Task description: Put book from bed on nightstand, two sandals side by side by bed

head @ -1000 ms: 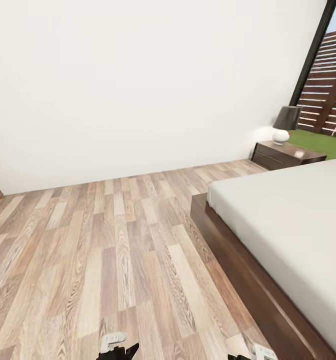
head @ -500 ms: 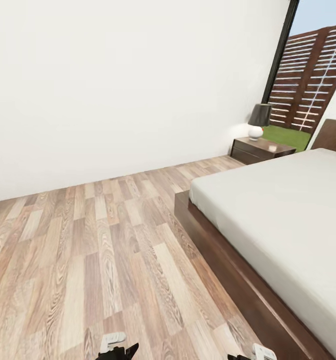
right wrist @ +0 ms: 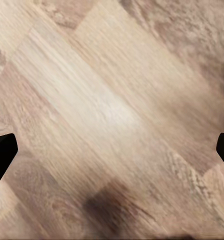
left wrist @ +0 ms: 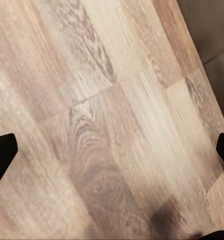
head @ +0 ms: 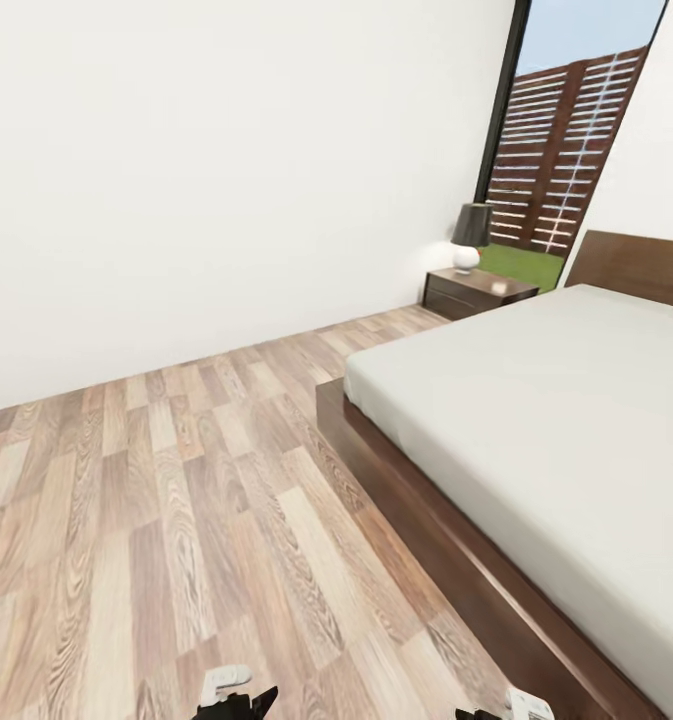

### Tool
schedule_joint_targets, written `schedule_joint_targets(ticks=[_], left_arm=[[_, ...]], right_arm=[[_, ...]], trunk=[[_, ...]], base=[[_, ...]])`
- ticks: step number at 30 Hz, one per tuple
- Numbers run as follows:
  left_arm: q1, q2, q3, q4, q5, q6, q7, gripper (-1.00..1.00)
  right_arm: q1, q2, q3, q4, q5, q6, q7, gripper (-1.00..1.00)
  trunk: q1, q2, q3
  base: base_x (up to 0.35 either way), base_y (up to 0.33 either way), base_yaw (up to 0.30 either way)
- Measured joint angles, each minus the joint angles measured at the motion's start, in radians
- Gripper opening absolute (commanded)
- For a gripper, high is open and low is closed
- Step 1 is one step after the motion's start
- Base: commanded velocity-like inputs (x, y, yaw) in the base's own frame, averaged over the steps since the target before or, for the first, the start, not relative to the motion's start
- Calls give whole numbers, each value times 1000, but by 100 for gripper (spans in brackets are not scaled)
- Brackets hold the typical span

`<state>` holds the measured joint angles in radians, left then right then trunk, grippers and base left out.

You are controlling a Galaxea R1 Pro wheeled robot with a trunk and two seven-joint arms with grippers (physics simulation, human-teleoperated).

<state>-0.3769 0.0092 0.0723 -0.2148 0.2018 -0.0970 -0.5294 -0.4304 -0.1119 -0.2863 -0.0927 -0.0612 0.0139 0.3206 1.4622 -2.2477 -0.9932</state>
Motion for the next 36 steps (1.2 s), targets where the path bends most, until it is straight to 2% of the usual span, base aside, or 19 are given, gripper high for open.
schedule_joint_targets(ticks=[36], left_arm=[[0, -1, -1, 1, 0, 0, 0, 100]], right_arm=[[0, 0, 0, 0, 0, 0, -1, 100]], trunk=[[0, 0, -13]], base=[[0, 0, -257]])
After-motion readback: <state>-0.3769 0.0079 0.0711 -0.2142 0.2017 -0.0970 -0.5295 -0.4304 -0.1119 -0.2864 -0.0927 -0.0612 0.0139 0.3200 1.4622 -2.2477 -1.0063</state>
